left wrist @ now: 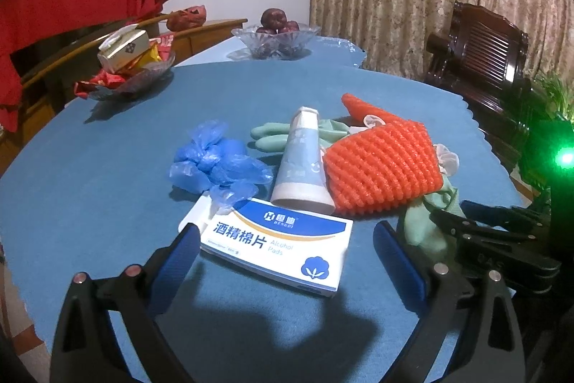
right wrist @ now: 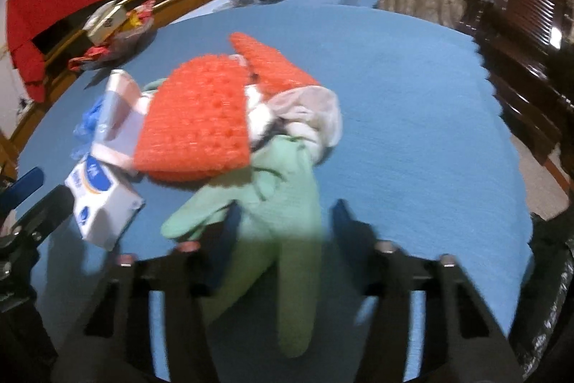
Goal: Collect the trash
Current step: 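Grasp the green glove with the right tool while the left tool grasps the orange foam net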
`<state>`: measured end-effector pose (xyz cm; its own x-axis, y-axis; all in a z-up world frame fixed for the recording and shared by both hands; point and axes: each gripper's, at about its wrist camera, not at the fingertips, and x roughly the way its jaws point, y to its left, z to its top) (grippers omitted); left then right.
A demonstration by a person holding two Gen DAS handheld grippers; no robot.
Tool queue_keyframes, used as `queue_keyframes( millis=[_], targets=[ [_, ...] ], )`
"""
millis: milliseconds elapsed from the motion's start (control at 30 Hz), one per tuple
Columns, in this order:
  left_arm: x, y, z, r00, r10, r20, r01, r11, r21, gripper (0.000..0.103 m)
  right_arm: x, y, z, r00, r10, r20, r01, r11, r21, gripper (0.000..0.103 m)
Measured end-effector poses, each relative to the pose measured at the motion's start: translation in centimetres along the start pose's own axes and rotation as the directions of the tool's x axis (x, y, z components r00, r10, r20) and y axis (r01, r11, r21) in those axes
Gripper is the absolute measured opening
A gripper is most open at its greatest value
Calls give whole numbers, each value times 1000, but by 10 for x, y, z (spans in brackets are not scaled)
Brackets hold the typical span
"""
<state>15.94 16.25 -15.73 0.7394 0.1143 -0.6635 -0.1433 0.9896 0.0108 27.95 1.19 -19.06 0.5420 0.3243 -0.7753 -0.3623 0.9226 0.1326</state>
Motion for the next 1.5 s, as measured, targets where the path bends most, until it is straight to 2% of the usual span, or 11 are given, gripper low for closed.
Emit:
queue_keyframes(
  millis=[33, 167, 267, 833, 1067, 1267, 1300, 1400, 1500],
  targets=[
    [0, -1, 1, 1000, -2, 0, 2, 1000, 1, 94, -1, 2, 0, 1000, 13, -1, -13, 1000, -5, 29],
    [-1, -6, 3, 1000, -11, -1, 11, 1000, 5, 91, -4, 6, -1, 1000, 29, 2, -29, 1000, -6, 16],
    [-2, -13, 3, 1000, -21, 0, 21, 1000, 19, 90, -10, 3, 0, 1000, 28, 7, -28, 1000, 2, 12],
    [6, -70, 20, 992, -125, 7, 124, 990, 62, 84, -59, -46, -4, 995, -85, 60, 82, 996, 42, 10],
    [27, -91, 36, 992, -129, -8, 130, 990, 57, 84, -59, -56, -2, 992, -108, 65, 105, 994, 43, 10],
    [51, -101, 39, 994, -98, -52, 101, 992, 72, 84, -58, -64, -1, 991, -123, 61, 120, 992, 47, 10],
    [53, -101, 38, 994, -92, -58, 97, 993, 74, 83, -58, -65, -1, 990, -124, 61, 121, 991, 48, 10],
    [61, -100, 35, 992, -92, -86, 98, 993, 70, 65, -57, -67, 0, 991, -123, 59, 120, 992, 50, 10],
    [59, -98, 33, 992, -94, -80, 99, 993, 65, 53, -56, -68, -1, 991, -120, 57, 117, 992, 50, 10]
  ],
)
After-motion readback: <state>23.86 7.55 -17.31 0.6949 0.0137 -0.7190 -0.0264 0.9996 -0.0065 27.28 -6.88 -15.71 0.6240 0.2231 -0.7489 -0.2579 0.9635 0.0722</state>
